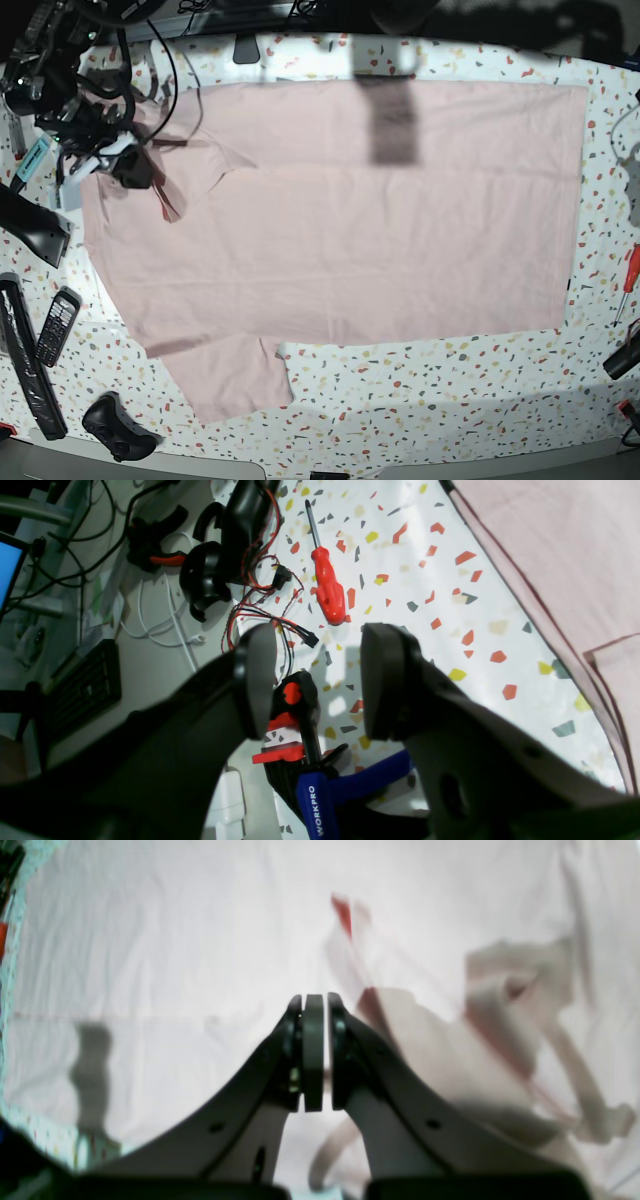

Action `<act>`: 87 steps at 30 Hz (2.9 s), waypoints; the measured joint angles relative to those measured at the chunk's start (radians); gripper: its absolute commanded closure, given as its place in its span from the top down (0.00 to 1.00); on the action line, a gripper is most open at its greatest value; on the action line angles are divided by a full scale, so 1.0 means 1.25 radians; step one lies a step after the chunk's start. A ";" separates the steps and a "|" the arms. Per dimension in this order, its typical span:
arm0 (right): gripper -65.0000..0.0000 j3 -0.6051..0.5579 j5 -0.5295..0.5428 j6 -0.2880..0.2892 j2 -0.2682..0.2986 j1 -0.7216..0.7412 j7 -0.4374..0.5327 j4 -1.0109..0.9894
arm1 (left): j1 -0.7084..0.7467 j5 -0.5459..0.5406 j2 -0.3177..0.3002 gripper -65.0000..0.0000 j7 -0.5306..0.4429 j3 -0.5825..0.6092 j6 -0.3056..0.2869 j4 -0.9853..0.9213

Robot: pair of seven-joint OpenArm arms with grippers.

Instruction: Fold the T-shirt properly

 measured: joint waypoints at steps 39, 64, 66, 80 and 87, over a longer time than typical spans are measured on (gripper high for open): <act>0.35 -0.310 -0.227 0.040 0.173 0.073 0.014 0.000 | -0.016 0.048 0.153 0.40 -0.009 0.000 0.014 0.000; 0.34 -0.340 -0.327 0.041 0.177 0.079 0.057 -0.121 | -0.093 0.049 0.327 0.40 -0.006 -0.002 0.070 -0.002; 0.28 -0.341 -0.326 0.041 0.177 0.079 0.064 -0.121 | -0.093 0.049 0.327 0.40 -0.006 -0.002 0.071 -0.002; 0.00 -0.341 -0.412 0.041 0.178 0.079 0.165 -0.121 | -0.093 0.049 0.327 0.40 -0.006 -0.002 0.071 -0.002; 0.00 -0.341 -0.392 0.041 0.177 0.099 0.170 -0.121 | -0.093 0.048 0.327 0.40 -0.002 -0.002 0.071 -0.002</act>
